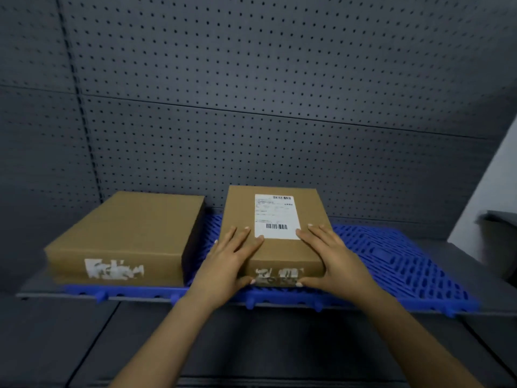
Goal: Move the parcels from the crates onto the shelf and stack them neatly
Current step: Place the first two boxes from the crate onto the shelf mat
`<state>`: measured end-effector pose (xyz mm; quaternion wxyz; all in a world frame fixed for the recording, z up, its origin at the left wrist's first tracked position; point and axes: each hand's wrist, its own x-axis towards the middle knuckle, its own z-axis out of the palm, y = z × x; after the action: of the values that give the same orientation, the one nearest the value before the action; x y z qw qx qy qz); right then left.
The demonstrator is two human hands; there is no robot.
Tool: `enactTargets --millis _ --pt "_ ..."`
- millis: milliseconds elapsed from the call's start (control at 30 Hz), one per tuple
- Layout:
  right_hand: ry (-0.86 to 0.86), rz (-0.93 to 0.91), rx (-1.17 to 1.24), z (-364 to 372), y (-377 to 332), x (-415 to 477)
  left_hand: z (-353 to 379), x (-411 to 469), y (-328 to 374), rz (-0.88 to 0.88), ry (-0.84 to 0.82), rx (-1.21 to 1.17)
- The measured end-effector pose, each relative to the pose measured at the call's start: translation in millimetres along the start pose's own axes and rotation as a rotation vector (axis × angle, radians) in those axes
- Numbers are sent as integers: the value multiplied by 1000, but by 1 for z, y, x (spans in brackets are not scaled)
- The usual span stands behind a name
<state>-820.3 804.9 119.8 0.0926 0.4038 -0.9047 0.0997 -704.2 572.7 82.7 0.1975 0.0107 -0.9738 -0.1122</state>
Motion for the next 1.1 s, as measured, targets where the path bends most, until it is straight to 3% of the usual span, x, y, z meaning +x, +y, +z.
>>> enactTargets --millis 233,400,567,733,1100 --pt "-98 -80 108 21 23 16 5 -1 15 -108 -34 142" --pt "-100 -164 -98 23 18 23 5 -12 5 -68 138 138" --pt "-114 -272 -99 25 -6 33 -21 -28 -24 -130 201 150" --pt "-122 -294 -55 31 -25 39 -43 -40 -51 -208 134 156" --pt "-132 -243 -42 36 -50 43 -47 -51 -78 -133 38 160"
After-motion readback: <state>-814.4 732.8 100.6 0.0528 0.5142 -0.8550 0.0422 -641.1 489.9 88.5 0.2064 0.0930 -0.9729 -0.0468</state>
